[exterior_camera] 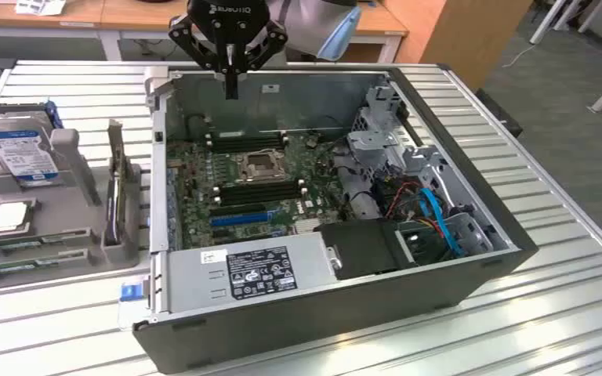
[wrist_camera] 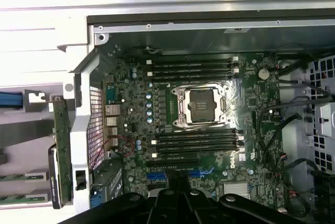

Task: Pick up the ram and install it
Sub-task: 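Reach for the ram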

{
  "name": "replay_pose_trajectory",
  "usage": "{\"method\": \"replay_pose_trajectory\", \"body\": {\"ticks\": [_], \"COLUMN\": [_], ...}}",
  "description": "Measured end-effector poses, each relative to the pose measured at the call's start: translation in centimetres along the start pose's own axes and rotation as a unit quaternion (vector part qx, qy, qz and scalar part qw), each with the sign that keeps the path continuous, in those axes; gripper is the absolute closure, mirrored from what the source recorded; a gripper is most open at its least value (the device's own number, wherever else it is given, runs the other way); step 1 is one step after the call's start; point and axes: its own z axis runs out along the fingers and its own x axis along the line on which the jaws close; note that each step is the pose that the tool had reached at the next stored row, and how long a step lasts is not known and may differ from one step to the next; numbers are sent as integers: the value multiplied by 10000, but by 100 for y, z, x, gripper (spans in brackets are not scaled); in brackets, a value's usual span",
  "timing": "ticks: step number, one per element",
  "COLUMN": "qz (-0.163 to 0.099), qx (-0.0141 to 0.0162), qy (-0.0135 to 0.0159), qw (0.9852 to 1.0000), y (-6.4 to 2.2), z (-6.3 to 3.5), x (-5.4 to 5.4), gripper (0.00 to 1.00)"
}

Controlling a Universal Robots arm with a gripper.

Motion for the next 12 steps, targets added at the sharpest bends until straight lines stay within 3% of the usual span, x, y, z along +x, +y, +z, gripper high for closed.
{"method": "replay_pose_trajectory", "body": {"ticks": [12], "qz": [0], "qx": [0], "qy": [0], "qw": [10000], "y": [0], "z": [0], "x": [1], "gripper": [90]}}
